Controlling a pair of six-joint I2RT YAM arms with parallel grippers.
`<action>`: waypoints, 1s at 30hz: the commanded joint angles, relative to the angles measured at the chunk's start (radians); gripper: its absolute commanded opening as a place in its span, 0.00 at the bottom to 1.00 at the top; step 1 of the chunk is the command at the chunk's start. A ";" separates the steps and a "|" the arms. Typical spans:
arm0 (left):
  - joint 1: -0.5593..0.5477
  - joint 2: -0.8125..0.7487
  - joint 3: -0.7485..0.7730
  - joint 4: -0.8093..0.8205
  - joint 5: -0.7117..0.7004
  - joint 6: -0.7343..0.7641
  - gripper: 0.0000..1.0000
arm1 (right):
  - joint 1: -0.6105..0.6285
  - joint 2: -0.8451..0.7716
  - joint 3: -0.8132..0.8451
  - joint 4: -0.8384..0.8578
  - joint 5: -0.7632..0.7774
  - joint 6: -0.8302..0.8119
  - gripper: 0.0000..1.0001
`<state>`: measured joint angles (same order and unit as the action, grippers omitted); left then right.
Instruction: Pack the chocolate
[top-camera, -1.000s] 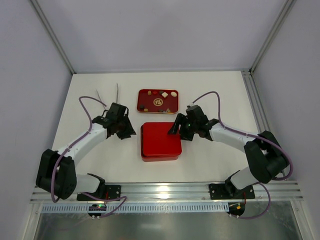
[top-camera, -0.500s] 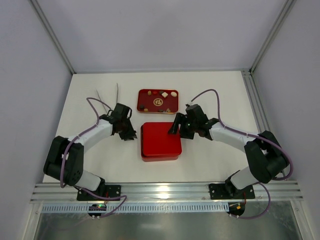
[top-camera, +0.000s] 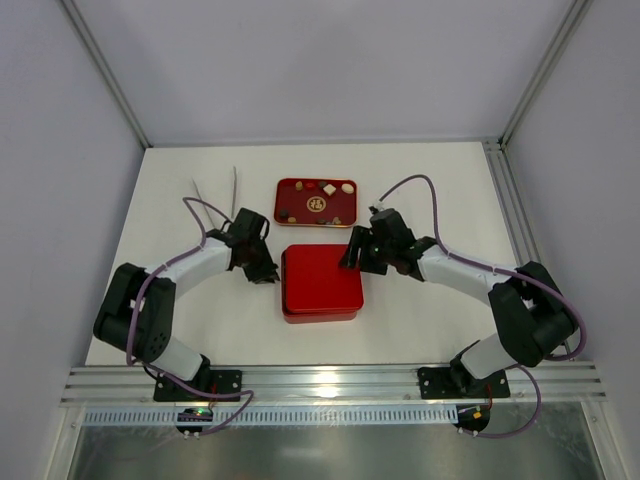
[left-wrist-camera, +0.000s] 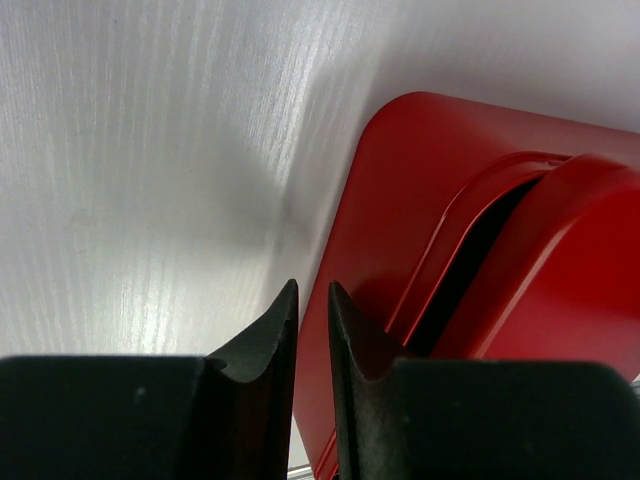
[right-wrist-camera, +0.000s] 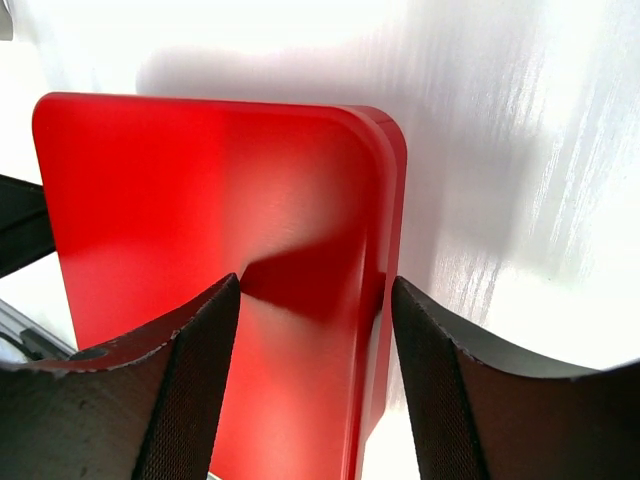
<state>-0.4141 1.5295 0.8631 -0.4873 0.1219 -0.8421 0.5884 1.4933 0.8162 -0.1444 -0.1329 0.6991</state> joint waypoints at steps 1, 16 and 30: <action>-0.011 0.001 0.030 0.030 0.015 -0.017 0.17 | 0.021 -0.016 0.040 0.040 0.048 -0.041 0.63; -0.037 0.006 0.040 0.030 0.021 -0.034 0.15 | 0.090 -0.015 0.063 0.034 0.108 -0.073 0.61; -0.043 0.006 0.036 0.030 0.013 -0.045 0.15 | 0.117 -0.050 0.029 0.043 0.128 -0.124 0.63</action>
<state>-0.4450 1.5299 0.8639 -0.4881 0.1215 -0.8639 0.6865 1.4895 0.8406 -0.1467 -0.0063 0.6163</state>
